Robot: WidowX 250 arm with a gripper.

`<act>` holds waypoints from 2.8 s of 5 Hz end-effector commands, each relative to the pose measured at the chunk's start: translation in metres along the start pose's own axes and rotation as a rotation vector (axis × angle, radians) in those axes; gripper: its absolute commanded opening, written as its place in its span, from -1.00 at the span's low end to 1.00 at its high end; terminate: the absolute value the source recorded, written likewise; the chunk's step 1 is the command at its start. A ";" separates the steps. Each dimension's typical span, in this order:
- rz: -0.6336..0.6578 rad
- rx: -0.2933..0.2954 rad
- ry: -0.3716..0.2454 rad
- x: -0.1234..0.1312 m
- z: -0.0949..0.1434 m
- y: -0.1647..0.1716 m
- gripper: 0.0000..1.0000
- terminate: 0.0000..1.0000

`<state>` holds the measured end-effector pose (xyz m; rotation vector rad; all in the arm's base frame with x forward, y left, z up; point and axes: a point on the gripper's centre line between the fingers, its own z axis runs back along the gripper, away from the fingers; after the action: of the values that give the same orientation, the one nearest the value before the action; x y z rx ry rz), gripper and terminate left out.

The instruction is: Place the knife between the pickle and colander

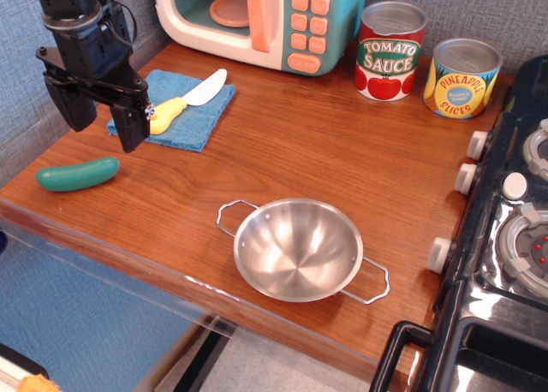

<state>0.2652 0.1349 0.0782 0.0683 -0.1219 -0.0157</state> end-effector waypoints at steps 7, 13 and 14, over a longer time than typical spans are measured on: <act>0.129 0.055 0.044 0.079 -0.042 0.026 1.00 -1.00; 0.104 0.050 0.077 0.085 -0.055 0.018 1.00 -1.00; 0.108 0.046 0.079 0.085 -0.055 0.019 -1.00 -1.00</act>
<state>0.3536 0.1509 0.0233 0.0946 -0.0145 0.0926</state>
